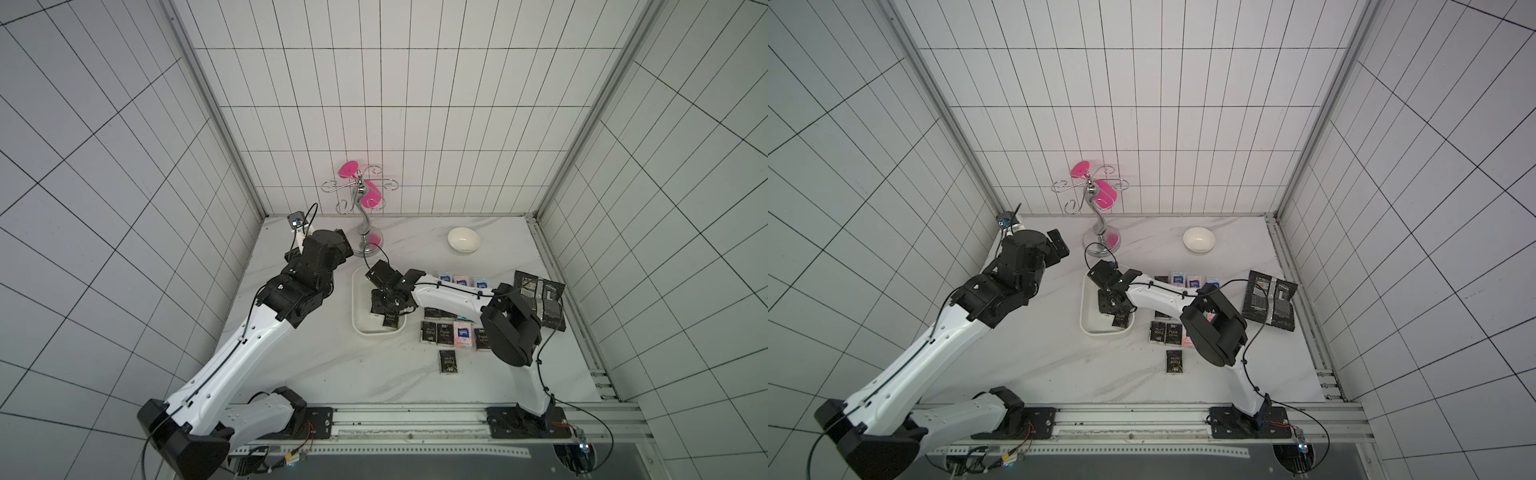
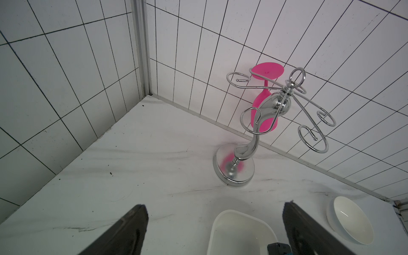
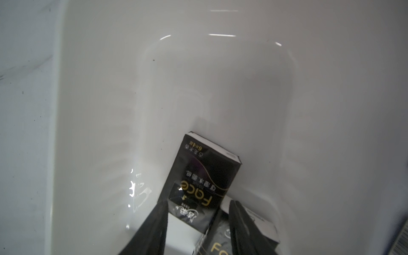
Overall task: Take the pocket tissues out of the storage box
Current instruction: Pick up the pocket tissues from the storage box.
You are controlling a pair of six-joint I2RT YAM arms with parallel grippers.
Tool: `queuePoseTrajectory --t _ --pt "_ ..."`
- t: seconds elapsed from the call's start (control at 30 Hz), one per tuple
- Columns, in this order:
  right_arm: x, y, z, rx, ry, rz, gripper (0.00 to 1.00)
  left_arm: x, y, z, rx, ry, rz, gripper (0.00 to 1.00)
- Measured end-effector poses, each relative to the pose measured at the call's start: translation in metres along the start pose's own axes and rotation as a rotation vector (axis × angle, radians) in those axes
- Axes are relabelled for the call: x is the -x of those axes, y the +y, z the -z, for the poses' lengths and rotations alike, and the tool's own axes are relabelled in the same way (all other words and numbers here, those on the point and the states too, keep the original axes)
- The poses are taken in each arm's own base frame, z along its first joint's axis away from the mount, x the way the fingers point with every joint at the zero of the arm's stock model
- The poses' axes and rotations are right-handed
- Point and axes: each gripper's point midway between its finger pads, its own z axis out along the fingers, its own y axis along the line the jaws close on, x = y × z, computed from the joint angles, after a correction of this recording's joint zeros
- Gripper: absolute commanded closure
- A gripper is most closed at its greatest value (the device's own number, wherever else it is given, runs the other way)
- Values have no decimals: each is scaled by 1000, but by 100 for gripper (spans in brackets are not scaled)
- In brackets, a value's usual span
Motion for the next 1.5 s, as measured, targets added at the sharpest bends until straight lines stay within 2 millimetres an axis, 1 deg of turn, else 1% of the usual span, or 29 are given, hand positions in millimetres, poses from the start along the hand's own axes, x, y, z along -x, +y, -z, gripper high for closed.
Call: queuePoseTrajectory --t 0.13,0.3,0.43,0.6,0.7,0.8,0.87,1.0,1.1,1.17,1.27,1.37,1.5 --pt "-3 -7 -8 -11 15 -17 52 0 0 0 -1 0 0 2" --pt "-3 -9 -12 0 26 -31 52 0 0 0 -2 1 0 1" --pt "-3 -11 -18 10 41 -50 55 0 0 0 -2 1 0 1" --pt "-2 -9 -22 32 48 -66 68 0 0 0 -2 1 -3 1" --pt "2 -8 -24 40 42 -69 78 0 0 0 -2 1 -7 2" --pt "5 -5 -24 50 33 -66 91 1 0 1 -3 -1 -7 2" --pt "7 -4 -23 55 29 -64 96 1 0 1 -3 -2 -8 2" --pt "8 -2 -23 61 24 -59 100 1 0 1 -4 -2 -12 1" --pt "10 -1 -22 69 18 -52 100 1 0 1 -4 -2 -12 1" --pt "11 0 -18 76 10 -49 100 2 0 1 -3 -3 -14 2" --pt "11 0 -6 94 -5 -49 100 5 1 1 1 -9 -15 1" --pt "16 3 16 126 -39 -50 100 8 2 2 3 -16 -10 1" --pt "29 9 54 181 -111 -53 100 9 2 2 4 -16 -9 2"
